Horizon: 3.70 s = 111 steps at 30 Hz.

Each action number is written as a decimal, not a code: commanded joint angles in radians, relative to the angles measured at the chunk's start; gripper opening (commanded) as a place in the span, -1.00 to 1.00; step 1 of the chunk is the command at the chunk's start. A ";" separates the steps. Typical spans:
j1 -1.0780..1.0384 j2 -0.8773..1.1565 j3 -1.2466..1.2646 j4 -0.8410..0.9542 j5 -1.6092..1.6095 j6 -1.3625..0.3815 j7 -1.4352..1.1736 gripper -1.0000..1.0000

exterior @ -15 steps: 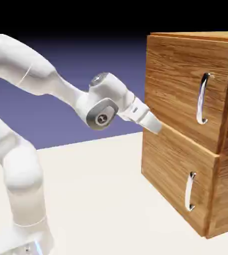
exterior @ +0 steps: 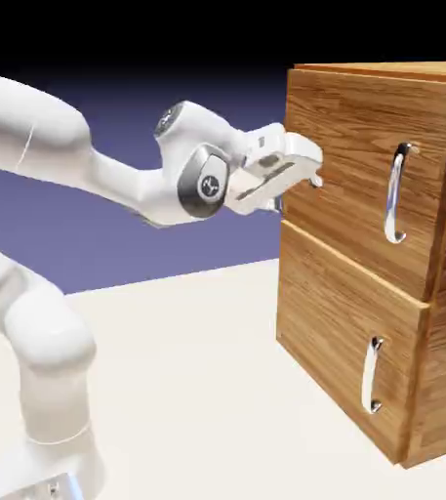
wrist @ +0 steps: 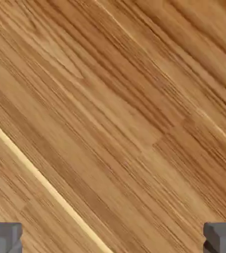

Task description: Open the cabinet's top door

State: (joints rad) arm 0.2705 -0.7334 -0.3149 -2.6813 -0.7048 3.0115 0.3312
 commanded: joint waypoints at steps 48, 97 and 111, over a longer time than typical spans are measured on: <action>0.802 -0.422 -0.890 0.422 -1.906 -0.093 -1.099 0.00; 0.203 -0.719 0.601 -0.338 -0.582 -1.160 -1.115 -1.00; 0.042 -0.420 1.109 -0.032 -0.141 -1.546 -1.013 -1.00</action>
State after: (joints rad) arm 0.3128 -1.1533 0.7936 -2.7133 -0.8453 1.4643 -0.6818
